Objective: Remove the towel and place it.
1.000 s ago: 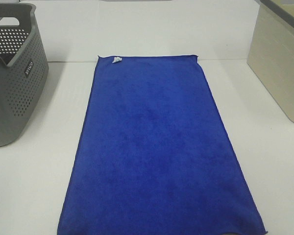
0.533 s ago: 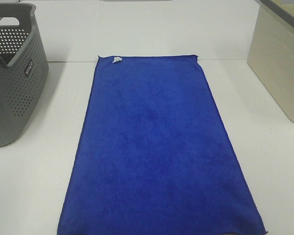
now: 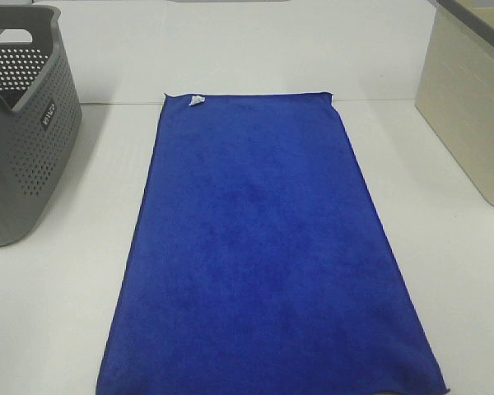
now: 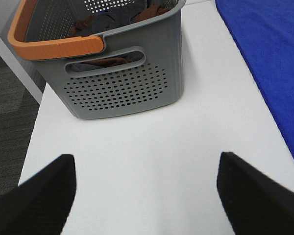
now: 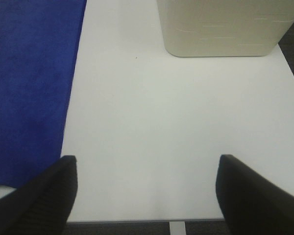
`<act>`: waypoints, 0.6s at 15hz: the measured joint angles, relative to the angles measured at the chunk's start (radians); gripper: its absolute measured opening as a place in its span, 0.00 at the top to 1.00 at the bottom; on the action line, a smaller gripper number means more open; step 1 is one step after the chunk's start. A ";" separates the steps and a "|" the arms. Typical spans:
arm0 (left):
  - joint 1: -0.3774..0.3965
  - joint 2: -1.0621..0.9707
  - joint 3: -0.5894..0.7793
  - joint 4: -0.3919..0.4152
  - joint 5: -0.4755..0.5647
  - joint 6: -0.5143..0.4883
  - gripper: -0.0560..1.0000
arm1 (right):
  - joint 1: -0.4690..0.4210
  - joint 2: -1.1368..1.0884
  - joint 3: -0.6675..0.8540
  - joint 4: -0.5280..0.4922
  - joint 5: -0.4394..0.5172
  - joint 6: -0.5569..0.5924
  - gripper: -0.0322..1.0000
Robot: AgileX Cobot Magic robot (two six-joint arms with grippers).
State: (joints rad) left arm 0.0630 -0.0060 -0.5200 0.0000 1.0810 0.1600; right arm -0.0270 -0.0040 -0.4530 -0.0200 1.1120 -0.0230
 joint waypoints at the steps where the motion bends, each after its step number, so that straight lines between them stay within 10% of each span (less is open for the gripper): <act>1: -0.012 0.000 0.000 0.000 0.000 0.001 0.24 | 0.000 0.000 0.000 0.001 0.000 0.000 0.23; 9: -0.079 0.000 0.000 -0.005 0.000 0.001 0.24 | 0.000 0.000 0.000 0.006 0.000 0.000 0.23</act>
State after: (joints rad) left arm -0.0160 -0.0060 -0.5200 -0.0050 1.0810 0.1610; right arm -0.0270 -0.0040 -0.4530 -0.0140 1.1120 -0.0230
